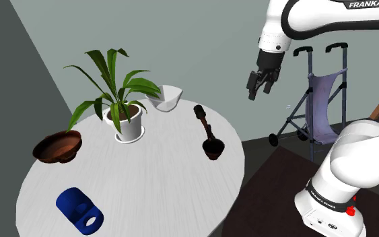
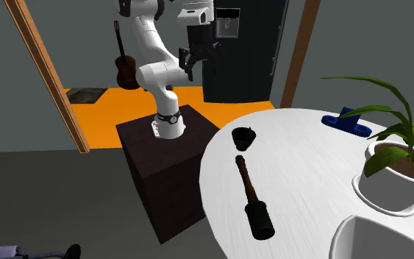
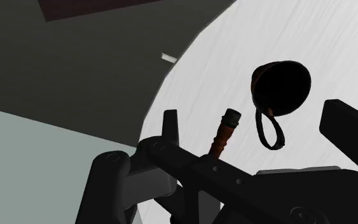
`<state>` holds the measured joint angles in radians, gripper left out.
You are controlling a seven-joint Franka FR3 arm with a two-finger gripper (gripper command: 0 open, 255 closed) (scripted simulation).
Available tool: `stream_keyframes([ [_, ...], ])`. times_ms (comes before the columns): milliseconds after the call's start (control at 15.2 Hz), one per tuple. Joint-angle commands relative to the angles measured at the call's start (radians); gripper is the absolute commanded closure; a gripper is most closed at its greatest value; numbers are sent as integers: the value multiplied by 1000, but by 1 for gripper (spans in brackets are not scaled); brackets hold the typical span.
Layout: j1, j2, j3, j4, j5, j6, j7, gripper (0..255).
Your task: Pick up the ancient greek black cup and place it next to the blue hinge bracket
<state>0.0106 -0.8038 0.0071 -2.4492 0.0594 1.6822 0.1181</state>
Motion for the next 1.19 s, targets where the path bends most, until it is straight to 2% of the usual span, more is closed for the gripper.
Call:
stream_keyframes([
  [0,0,0,0,0,0,0,0,0],
  [594,36,181,93,-121,59,373,74,0],
  [1122,51,452,180,-114,70,701,151,0],
])
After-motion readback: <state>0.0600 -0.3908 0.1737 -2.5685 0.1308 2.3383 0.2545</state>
